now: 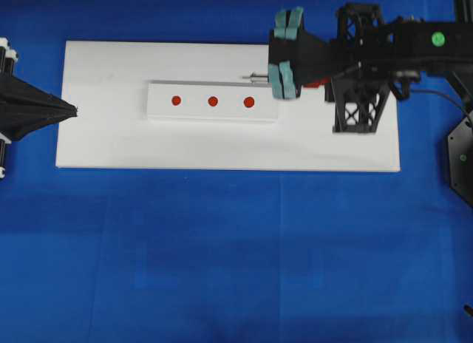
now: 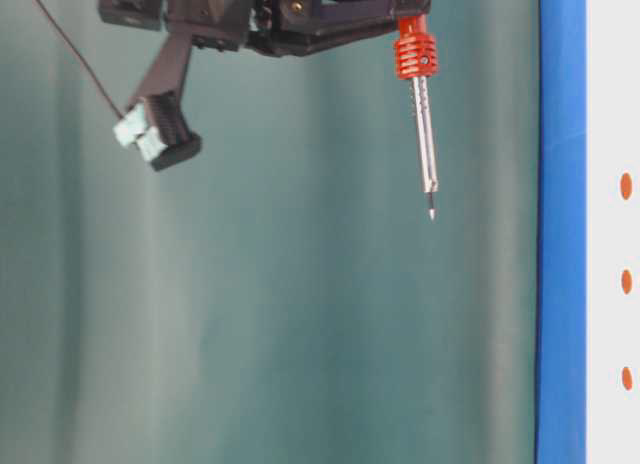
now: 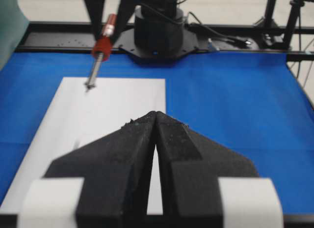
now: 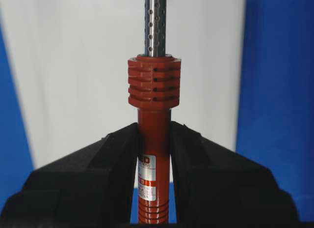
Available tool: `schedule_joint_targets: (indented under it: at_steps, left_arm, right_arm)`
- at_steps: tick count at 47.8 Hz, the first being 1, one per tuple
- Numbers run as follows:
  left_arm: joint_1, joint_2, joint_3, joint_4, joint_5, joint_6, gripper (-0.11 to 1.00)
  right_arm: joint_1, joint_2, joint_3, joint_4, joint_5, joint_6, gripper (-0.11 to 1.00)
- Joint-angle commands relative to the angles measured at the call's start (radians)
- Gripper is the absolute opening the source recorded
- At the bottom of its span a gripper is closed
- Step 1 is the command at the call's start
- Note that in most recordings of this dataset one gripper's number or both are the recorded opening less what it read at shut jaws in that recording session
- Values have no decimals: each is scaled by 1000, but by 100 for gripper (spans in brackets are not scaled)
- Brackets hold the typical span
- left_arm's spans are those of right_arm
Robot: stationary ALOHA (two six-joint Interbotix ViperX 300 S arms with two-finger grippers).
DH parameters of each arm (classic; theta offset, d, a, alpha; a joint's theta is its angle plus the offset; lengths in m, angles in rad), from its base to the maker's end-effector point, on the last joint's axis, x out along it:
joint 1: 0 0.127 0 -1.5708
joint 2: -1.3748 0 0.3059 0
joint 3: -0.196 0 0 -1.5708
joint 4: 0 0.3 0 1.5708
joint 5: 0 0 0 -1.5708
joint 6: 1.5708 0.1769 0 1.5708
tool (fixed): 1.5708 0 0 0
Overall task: Touch the tip of the soldering iron to the mark.
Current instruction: 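Lift the iron up off the rightmost dot, then carry the iron back toward its spot on the blue table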
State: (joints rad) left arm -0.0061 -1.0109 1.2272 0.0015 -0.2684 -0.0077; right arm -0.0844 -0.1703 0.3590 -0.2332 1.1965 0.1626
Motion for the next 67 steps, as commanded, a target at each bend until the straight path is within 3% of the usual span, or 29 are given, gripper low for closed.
schedule_joint_targets:
  at_steps: [1,10,28,35,48,67]
  left_arm:
    - [0,3,-12,2,-14,-3,0]
    - [0,2,-12,2,-12,-6,0]
    - [0,-8,-15,2,-11,-9,0]
    - [0,-14,-15,2,-11,-9,0]
    - [0,-14,-15,2,-12,-11,0]
    - [-2,-14,-15,2,-12,-11,0]
  right_arm:
    - [46,-29,-6,2,0,41,6]
    - [160,-29,0,0,0,152,6]
    - [449,-20,2,-6,-8,477,6]
    - [532,-8,-3,-12,-8,569,6]
    - [571,9,-2,-15,-23,612,6]
    - [508,95,-75,-38,-97,561,6]
